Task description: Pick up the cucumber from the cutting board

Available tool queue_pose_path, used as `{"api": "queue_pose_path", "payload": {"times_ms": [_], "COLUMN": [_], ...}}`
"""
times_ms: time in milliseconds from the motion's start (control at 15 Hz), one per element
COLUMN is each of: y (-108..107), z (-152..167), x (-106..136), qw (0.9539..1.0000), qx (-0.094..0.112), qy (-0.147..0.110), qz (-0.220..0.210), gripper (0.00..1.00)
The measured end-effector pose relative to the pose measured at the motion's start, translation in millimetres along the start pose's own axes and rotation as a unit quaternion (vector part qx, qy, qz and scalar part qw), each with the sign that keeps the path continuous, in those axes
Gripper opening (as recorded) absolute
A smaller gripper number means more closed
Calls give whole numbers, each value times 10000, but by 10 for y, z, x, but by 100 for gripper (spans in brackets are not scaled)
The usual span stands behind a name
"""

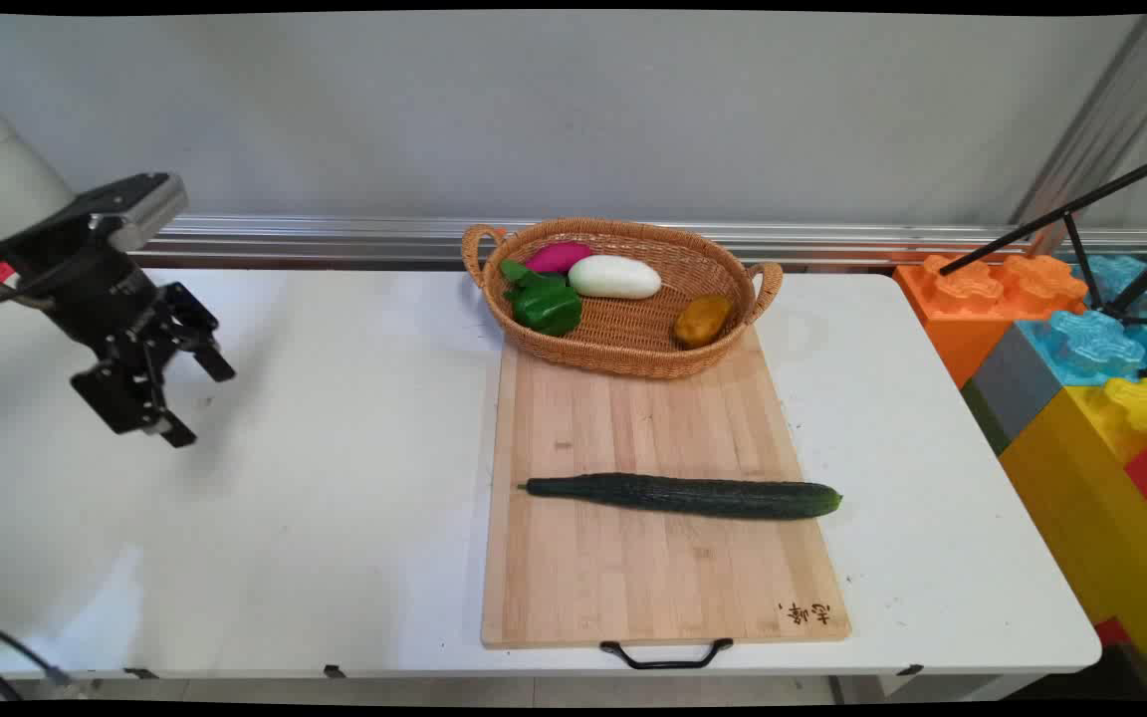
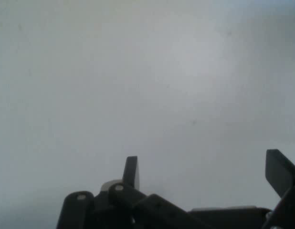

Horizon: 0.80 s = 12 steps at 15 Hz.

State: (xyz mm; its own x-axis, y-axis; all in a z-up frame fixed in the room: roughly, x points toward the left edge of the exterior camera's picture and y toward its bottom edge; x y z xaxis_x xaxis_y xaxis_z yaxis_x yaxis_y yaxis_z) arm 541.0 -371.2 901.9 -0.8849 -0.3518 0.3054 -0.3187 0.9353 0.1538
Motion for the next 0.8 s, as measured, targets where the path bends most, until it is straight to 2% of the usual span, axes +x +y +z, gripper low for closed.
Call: {"api": "queue_pose_path", "payload": {"times_ms": [133, 333, 600, 800], "y": [34, 109, 207, 312], "z": [95, 230, 454, 643], "x": [95, 389, 1047, 1574], "qw": [9997, 9983, 9959, 9951], "qx": [-55, -157, -158, -98], "qy": [218, 554, 840, 957], "qz": [66, 130, 284, 205], "gripper": [100, 100, 100, 100]}}
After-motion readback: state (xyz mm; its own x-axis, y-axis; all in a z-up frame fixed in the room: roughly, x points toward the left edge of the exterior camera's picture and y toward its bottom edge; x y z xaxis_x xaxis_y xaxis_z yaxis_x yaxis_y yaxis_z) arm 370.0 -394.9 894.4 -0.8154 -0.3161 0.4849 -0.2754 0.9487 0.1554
